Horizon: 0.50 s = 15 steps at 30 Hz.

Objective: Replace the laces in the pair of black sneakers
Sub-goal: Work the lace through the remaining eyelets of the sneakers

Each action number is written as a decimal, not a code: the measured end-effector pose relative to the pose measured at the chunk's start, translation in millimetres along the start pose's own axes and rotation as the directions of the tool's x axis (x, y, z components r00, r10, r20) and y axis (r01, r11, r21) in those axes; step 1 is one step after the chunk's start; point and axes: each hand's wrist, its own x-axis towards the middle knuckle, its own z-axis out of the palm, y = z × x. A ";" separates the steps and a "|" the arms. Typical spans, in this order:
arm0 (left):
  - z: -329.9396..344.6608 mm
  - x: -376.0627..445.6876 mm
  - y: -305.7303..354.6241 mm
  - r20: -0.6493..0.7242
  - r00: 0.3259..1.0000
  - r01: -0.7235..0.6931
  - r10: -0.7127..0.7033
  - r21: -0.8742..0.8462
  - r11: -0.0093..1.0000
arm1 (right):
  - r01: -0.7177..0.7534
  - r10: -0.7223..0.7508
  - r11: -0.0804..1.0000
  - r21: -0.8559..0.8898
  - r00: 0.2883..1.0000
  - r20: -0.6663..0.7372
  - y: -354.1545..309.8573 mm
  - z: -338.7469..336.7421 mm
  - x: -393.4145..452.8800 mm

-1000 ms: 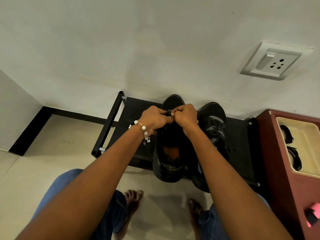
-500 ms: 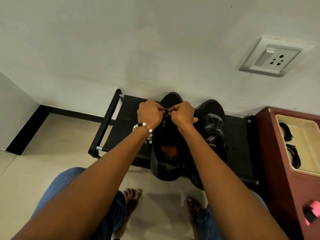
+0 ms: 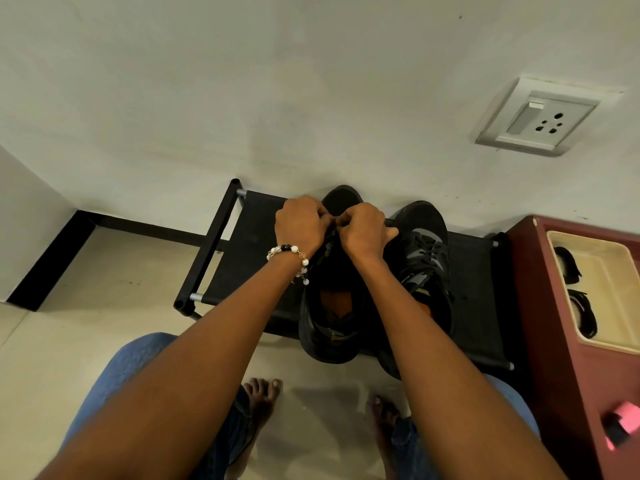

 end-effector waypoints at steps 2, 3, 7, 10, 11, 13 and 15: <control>0.3 1.5 1.8 0.020 1.000 -0.009 0.008 0.050 0.999 | -0.013 0.012 0.999 0.046 1.000 0.028 0.9 -2.1 1.8; 0.4 2.7 1.7 0.035 0.999 -0.003 0.001 0.066 0.998 | -0.024 0.021 0.998 0.065 0.999 0.041 1.7 -3.3 2.9; -2.2 12.9 -0.4 0.135 0.988 0.080 -0.071 -0.067 0.995 | -0.052 0.045 0.993 0.106 0.997 0.063 4.6 -6.0 3.2; -8.6 19.1 3.6 0.124 0.990 0.098 -0.073 -0.213 0.972 | -0.058 0.053 0.993 0.104 0.997 0.051 4.9 -6.0 1.9; -12.5 19.1 7.6 0.115 0.990 0.108 -0.078 -0.283 0.953 | -0.061 0.055 0.992 0.107 0.997 0.052 5.0 -6.3 1.8; -23.4 17.4 18.7 0.114 0.990 0.130 -0.086 -0.479 0.868 | -0.068 0.063 0.992 0.108 0.997 0.051 5.0 -6.4 1.4; -41.1 16.3 32.0 0.106 0.989 0.149 -0.104 -0.682 0.716 | -0.072 0.069 0.993 0.092 0.997 0.034 4.4 -6.1 1.0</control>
